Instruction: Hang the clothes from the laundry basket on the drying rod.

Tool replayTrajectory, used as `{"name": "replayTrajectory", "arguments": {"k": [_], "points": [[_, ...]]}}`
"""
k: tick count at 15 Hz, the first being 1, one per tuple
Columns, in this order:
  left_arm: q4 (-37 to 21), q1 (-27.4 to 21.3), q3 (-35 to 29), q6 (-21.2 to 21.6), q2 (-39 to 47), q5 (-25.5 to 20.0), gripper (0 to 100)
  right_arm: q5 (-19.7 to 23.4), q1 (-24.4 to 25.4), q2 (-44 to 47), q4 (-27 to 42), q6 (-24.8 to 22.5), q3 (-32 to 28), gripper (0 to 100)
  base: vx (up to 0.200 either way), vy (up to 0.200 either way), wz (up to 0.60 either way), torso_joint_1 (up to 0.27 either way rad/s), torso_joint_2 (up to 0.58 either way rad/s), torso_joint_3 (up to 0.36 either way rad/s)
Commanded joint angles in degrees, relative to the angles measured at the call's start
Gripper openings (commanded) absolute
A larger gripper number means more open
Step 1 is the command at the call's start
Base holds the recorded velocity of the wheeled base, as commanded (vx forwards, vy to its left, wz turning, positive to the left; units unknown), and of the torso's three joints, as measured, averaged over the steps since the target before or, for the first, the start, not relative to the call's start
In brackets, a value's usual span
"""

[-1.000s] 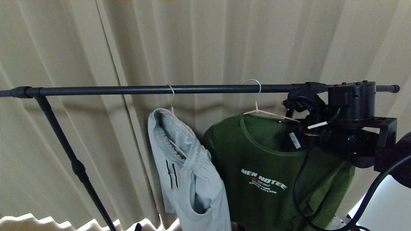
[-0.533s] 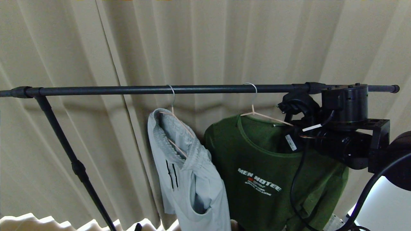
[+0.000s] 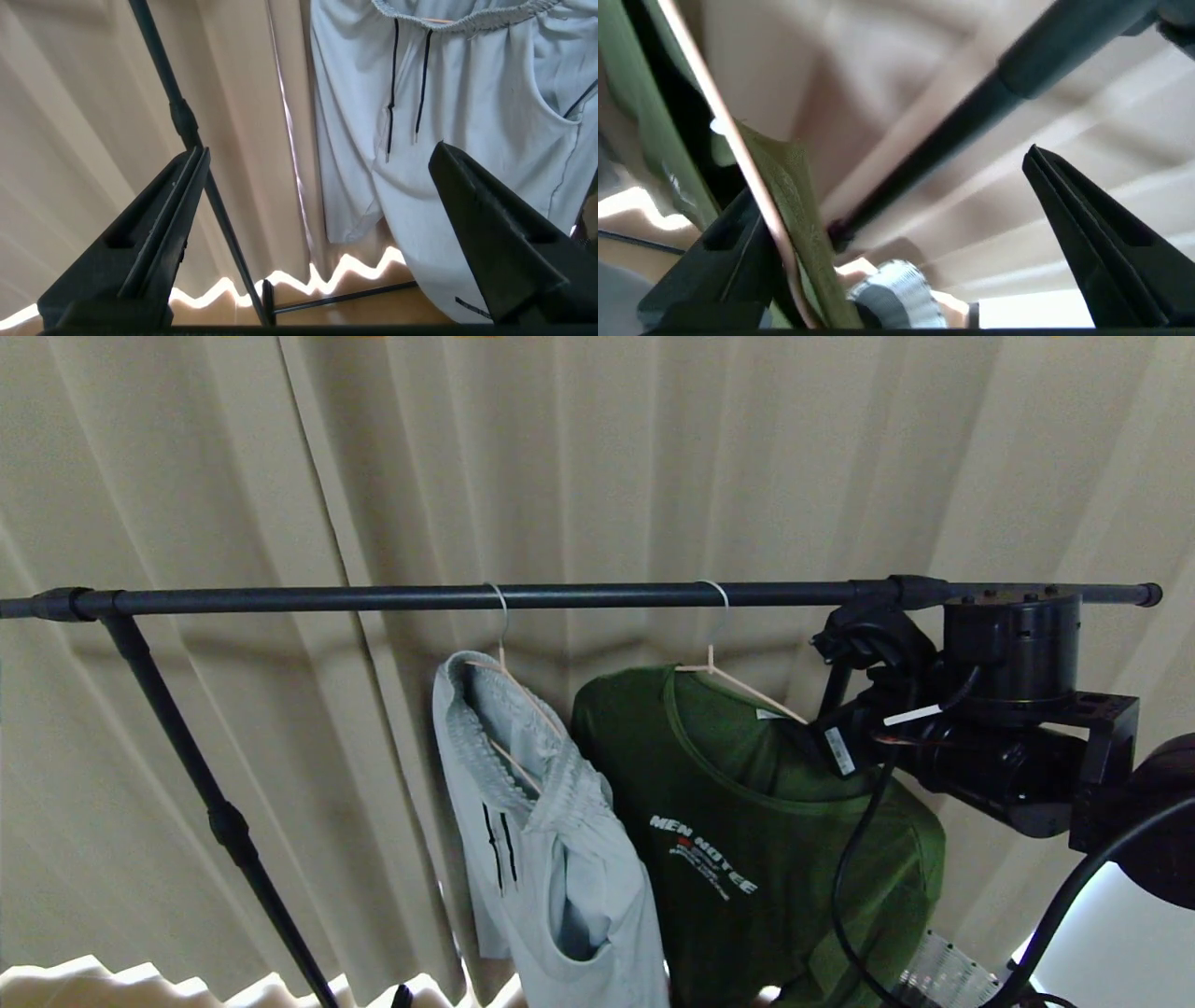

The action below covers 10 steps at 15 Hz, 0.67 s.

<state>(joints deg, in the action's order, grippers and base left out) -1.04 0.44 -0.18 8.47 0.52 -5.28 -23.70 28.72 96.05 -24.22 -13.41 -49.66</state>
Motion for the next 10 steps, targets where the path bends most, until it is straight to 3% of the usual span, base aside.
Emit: {"name": "replayTrajectory", "arguments": {"k": [1,4,10], "points": [[0.0,0.0,0.0,0.0,0.1,0.0,100,0.8,0.0,-0.5,0.0,1.2,0.7,100,0.0,0.0,0.0,0.0,0.0,0.0],[0.0,0.0,0.0,0.0,0.1,0.0,100,1.6,0.0,-0.2,-0.2,2.8,2.6,100,0.0,0.0,0.0,0.0,0.0,0.0],[0.0,0.0,0.0,-0.4,0.1,0.0,100,12.5,-0.2,-2.0,-9.7,2.6,11.0,100,0.0,0.0,0.0,0.0,0.0,0.0]]}}
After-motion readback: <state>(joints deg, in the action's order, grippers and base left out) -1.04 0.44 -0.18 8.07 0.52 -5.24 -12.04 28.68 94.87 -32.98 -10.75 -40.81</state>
